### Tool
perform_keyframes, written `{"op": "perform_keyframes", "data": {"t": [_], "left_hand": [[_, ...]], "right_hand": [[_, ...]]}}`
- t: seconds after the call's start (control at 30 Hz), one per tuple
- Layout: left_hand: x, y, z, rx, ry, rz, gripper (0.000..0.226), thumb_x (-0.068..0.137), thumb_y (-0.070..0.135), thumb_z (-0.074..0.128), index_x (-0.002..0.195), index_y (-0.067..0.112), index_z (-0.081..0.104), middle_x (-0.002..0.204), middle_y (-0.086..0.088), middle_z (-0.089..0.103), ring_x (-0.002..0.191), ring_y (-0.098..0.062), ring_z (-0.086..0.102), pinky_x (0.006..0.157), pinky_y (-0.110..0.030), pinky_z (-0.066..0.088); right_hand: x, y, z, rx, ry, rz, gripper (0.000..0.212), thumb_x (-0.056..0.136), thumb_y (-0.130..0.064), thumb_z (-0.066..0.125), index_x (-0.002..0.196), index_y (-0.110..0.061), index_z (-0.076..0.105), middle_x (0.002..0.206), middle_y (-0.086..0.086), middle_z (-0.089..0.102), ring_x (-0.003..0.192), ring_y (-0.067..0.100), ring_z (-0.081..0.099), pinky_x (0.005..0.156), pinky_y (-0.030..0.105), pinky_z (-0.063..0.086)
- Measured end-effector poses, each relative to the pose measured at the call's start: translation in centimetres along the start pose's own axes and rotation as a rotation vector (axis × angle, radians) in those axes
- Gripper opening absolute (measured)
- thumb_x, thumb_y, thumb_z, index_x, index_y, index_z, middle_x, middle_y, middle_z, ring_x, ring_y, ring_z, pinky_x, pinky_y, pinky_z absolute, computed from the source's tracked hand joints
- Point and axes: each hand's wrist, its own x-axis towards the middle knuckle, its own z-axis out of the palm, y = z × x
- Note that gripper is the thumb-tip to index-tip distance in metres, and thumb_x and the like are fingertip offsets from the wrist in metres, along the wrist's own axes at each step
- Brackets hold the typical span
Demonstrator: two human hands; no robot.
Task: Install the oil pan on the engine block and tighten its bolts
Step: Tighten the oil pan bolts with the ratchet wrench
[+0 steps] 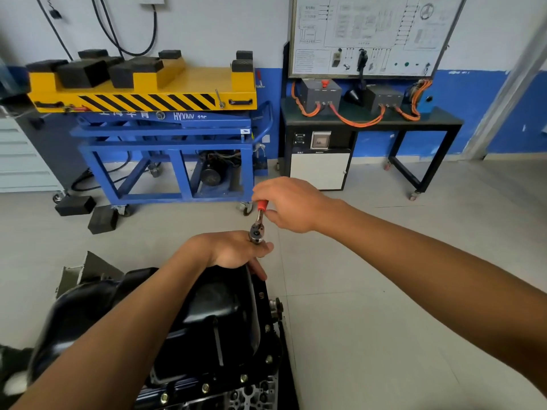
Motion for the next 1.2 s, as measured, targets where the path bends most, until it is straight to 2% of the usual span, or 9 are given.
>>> {"op": "perform_keyframes", "data": {"t": [0.17,0.3,0.5,0.63,0.73,0.9,1.07,1.13,1.2], "left_hand": [[0.1,-0.1,0.1,-0.056,0.032,0.057,0.031,0.103,0.056,0.038,0.099,0.027,0.049,0.092,0.011,0.078,0.094,-0.002,0.062,0.089,-0.028,0.033],[0.3,-0.1,0.3,-0.071,0.084,0.119,0.018,0.106,0.03,0.045,0.098,0.017,0.055,0.091,0.011,0.069,0.072,0.003,0.068,0.073,-0.021,0.041],[0.1,0.1,-0.1,0.218,0.163,0.126,0.025,0.102,0.021,0.047,0.08,0.025,0.06,0.088,0.008,0.062,0.082,-0.01,0.055,0.07,-0.02,0.041],[0.1,0.2,0.0,0.14,0.112,0.083,0.017,0.103,0.029,0.049,0.095,0.028,0.063,0.109,0.008,0.069,0.097,-0.009,0.06,0.091,-0.025,0.047],[0.5,0.1,0.1,0.025,0.038,0.049,0.018,0.106,0.027,0.045,0.111,0.02,0.061,0.11,0.007,0.074,0.101,-0.007,0.063,0.097,-0.026,0.043],[0.8,0.0,-0.2,0.049,-0.044,0.039,0.031,0.105,0.05,0.038,0.096,0.023,0.048,0.098,0.013,0.077,0.096,-0.008,0.06,0.1,-0.033,0.034],[1.1,-0.1,-0.3,0.113,-0.05,-0.006,0.048,0.103,0.058,0.035,0.13,0.022,0.052,0.1,0.021,0.075,0.116,-0.002,0.053,0.112,-0.032,0.023],[1.0,0.0,-0.3,0.115,-0.051,-0.012,0.048,0.103,0.057,0.035,0.131,0.023,0.053,0.101,0.021,0.075,0.114,0.002,0.052,0.109,-0.029,0.024],[0.9,0.0,-0.2,0.103,-0.053,-0.01,0.043,0.104,0.056,0.035,0.123,0.023,0.054,0.102,0.019,0.076,0.11,0.005,0.053,0.105,-0.028,0.024]], "right_hand": [[-3.8,0.2,-1.2,-0.088,-0.09,0.134,0.024,0.09,-0.037,0.061,0.077,-0.018,0.063,0.073,0.002,0.059,0.068,0.023,0.06,0.059,0.036,0.052],[-7.1,-2.5,-1.5,0.178,-0.332,0.089,0.046,0.09,-0.047,0.059,0.052,-0.021,0.064,0.047,-0.009,0.06,0.045,0.008,0.056,0.047,0.026,0.048],[-7.6,-6.6,0.2,0.297,-0.225,0.09,0.056,0.09,-0.051,0.061,0.048,-0.016,0.047,0.048,-0.005,0.047,0.053,0.015,0.053,0.048,0.032,0.043],[-7.4,-5.0,-0.3,0.371,-0.325,0.154,0.055,0.086,-0.05,0.068,0.049,-0.014,0.051,0.037,-0.008,0.04,0.04,0.011,0.039,0.046,0.028,0.034],[-7.3,-3.5,-0.9,0.353,-0.367,0.166,0.044,0.082,-0.05,0.074,0.065,-0.01,0.07,0.051,0.001,0.054,0.045,0.009,0.041,0.048,0.025,0.036],[-5.6,-1.0,-2.7,0.083,-0.415,0.159,0.016,0.082,-0.039,0.078,0.082,-0.023,0.076,0.053,-0.01,0.066,0.056,0.0,0.059,0.055,0.023,0.044],[-1.6,0.1,-2.9,-0.1,-0.172,0.103,0.01,0.086,-0.014,0.072,0.09,-0.023,0.076,0.087,-0.001,0.066,0.081,0.022,0.064,0.067,0.039,0.056],[0.0,-0.3,-2.6,-0.119,-0.107,0.039,0.019,0.082,0.001,0.065,0.085,-0.016,0.072,0.084,0.001,0.064,0.078,0.026,0.06,0.064,0.038,0.053],[1.1,-1.1,-2.0,-0.165,-0.042,-0.022,0.024,0.071,0.011,0.055,0.07,-0.012,0.052,0.07,0.0,0.045,0.063,0.026,0.039,0.05,0.032,0.032]]}}
